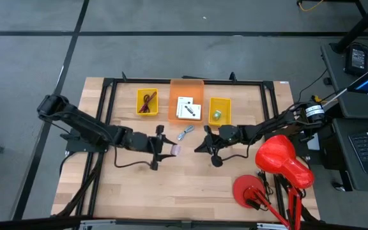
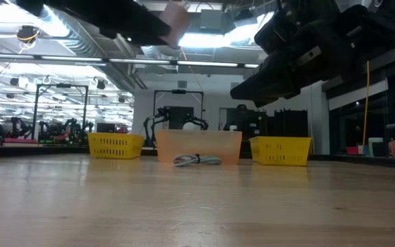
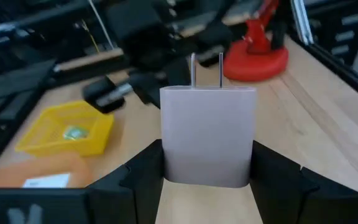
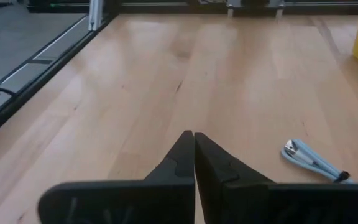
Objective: Pick and place items into bin
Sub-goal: Put the pink charger adapter into the right yellow bin
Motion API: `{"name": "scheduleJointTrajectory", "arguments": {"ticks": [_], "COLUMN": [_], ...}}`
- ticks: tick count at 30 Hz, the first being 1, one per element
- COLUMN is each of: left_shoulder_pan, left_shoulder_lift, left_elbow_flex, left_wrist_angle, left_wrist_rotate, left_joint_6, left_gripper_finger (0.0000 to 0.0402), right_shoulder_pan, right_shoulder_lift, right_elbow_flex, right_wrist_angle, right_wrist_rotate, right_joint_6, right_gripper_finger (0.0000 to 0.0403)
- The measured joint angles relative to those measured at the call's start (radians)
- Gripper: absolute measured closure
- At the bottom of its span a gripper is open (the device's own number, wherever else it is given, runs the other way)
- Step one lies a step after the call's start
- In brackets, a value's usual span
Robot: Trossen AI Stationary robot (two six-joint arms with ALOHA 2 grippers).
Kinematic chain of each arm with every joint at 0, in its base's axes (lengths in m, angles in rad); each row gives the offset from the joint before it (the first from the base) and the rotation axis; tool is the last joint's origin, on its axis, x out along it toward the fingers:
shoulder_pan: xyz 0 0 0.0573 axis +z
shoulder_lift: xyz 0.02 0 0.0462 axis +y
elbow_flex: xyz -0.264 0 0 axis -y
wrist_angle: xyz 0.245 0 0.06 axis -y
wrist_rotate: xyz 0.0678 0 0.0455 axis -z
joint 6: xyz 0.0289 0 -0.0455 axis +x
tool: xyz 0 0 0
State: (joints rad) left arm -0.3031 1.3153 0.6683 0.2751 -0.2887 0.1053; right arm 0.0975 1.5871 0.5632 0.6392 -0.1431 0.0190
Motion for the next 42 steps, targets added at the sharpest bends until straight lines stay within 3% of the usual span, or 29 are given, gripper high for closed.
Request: {"name": "scheduleJointTrajectory", "arguments": {"ticks": [4,10,19,25,29,42], "left_shoulder_pan": [0.055,0.118,0.222,0.252,0.255,0.308], "left_shoulder_lift": [0.0,0.0,0.0,0.0,-0.002,-0.056], "left_elbow_flex": [-0.006,-0.006,-0.006,-0.006,-0.006,-0.006], "left_wrist_angle": [0.055,0.139,0.193,0.195,0.183,0.139], "left_wrist_rotate": [0.08,0.061,0.138,0.161,0.161,0.206], "left_joint_6": [0.027,0.117,0.126,0.131,0.143,0.148], "left_gripper_finger": [0.0209,0.0208,0.0209,0.0209,0.0209,0.0209], "right_shoulder_pan": [0.0,-0.001,-0.003,-0.003,-0.003,-0.003], "right_shoulder_lift": [0.0,0.0,0.0,0.0,0.0,0.0], "right_elbow_flex": [0.0,0.0,0.0,0.0,0.0,0.0], "right_wrist_angle": [0.005,0.077,0.181,0.238,0.268,0.527], "right_wrist_rotate": [0.039,0.048,0.053,0.139,0.216,0.359], "right_joint_6": [0.002,-0.006,-0.094,-0.135,-0.171,-0.316], "right_gripper_finger": [0.0403,0.0403,0.0403,0.0395,0.0354,0.0152]}}
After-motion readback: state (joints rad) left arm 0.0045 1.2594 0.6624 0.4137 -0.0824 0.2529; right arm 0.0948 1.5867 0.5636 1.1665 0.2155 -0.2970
